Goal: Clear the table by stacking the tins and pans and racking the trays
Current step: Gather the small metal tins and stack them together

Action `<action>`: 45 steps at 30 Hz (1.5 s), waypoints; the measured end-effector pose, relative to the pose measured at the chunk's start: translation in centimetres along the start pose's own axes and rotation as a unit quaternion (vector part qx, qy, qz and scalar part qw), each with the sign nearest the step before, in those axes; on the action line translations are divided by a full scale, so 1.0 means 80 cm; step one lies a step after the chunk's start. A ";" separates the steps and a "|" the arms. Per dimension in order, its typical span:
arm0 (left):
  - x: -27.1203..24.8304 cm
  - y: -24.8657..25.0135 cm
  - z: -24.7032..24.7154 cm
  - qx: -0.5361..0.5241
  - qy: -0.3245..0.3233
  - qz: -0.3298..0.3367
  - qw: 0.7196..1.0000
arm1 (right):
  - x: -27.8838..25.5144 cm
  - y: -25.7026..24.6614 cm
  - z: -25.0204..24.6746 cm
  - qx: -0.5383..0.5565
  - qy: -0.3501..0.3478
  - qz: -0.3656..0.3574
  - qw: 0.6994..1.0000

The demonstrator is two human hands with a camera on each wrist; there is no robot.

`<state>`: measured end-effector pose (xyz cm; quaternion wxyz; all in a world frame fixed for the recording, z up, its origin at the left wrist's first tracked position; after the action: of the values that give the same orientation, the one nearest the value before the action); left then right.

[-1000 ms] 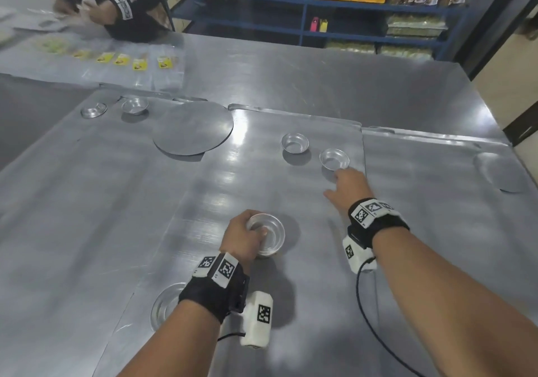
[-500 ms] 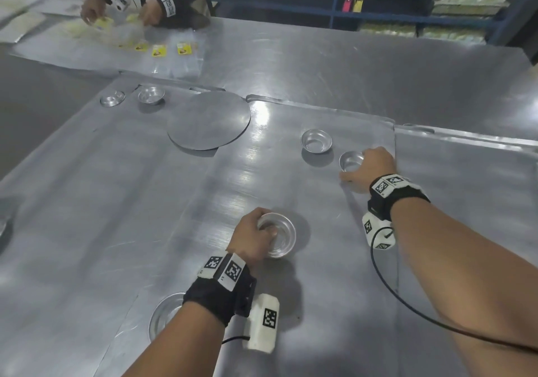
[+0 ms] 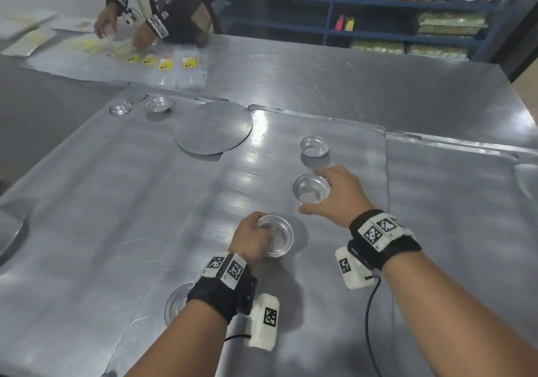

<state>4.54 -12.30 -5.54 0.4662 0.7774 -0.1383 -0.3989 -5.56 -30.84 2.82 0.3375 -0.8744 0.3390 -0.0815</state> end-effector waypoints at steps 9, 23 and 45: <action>-0.049 0.003 -0.013 -0.135 -0.031 -0.045 0.989 | -0.090 -0.073 0.041 0.003 -0.027 -0.064 0.998; -0.098 0.006 -0.036 -0.088 -0.030 0.019 0.995 | -0.156 -0.125 0.082 0.035 -0.027 -0.100 0.994; -0.049 -0.017 -0.044 -0.091 0.031 -0.023 0.995 | -0.002 0.005 0.064 -0.141 -0.113 0.001 0.984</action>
<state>4.47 -7.14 -3.90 0.5298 0.7466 -0.0689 -0.3963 -4.00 -28.23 -1.31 0.2468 -0.9164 0.3081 0.0666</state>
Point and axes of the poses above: each hand's wrist, its own x-axis towards the middle knuckle, its own z-axis out of the palm, y = z × x, the point moved 8 cm from there along x, towards the middle knuckle, and after that the axes turned 5 degrees about x, right-handed, at the moved point
